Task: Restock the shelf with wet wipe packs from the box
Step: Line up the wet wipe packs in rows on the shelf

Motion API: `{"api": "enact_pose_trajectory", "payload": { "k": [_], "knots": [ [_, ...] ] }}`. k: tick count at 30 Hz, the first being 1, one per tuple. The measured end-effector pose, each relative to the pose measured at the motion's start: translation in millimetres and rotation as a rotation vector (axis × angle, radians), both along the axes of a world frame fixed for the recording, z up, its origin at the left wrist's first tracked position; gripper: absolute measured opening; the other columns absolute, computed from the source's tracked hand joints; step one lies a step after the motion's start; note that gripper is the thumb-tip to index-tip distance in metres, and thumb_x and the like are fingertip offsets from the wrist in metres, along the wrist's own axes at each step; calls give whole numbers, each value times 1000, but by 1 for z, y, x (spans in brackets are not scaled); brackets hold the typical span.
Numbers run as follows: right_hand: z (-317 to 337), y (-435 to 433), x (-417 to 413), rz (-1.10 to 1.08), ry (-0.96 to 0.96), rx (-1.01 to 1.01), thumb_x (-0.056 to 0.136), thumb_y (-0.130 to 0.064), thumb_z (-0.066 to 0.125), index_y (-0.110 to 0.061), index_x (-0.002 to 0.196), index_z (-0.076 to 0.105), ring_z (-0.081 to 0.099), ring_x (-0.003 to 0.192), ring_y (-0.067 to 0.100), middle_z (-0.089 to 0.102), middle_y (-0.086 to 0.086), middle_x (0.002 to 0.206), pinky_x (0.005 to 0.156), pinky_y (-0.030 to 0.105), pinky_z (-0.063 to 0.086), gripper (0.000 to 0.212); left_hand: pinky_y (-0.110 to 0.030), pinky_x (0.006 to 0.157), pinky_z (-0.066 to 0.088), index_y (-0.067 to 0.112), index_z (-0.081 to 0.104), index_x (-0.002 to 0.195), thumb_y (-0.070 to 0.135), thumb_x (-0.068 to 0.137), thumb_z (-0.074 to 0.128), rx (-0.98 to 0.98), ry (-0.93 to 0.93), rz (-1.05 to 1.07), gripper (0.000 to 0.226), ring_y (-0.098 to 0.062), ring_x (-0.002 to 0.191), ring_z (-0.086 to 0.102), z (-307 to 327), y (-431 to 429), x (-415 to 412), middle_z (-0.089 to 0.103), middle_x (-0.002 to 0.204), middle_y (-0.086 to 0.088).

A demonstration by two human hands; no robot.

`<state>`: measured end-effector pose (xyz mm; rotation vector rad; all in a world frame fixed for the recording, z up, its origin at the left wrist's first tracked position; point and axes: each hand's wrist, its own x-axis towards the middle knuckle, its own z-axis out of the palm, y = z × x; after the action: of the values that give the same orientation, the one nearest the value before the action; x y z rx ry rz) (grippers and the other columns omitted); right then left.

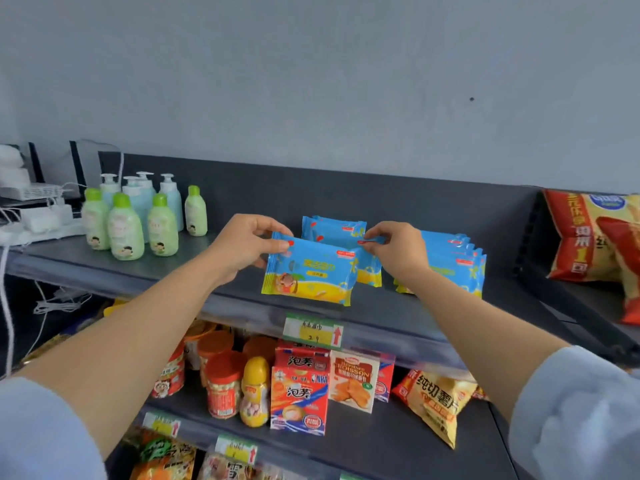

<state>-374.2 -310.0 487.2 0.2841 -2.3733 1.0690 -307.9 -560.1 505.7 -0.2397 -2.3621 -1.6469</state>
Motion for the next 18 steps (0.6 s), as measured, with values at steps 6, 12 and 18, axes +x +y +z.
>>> {"api": "enact_pose_trajectory", "payload": {
  "k": [6,12,18],
  "knots": [
    [-6,-9,-48,-23,-53,65,84,-10,70,-18,94,73,54,83,11,67,-3,100,70,23,40,13,-53,80,57,13,71,86,-1,79,73,-7,-13,-27,16,-21,85,72,-5,-4,-54,72,85,-7],
    [-9,-19,-89,-74,-61,92,84,-11,70,-20,92,74,61,98,15,69,-2,107,75,22,44,12,-40,69,60,16,70,84,0,80,72,-35,-34,-77,17,-18,87,71,-7,-9,-106,72,88,-4],
    [-5,-22,-120,-107,-86,126,84,-20,73,-20,92,73,59,91,15,68,-2,105,73,25,45,8,-34,64,61,12,69,87,2,83,70,-126,-43,-122,10,-13,83,71,-4,-14,-151,71,90,-2]
  ]
}}
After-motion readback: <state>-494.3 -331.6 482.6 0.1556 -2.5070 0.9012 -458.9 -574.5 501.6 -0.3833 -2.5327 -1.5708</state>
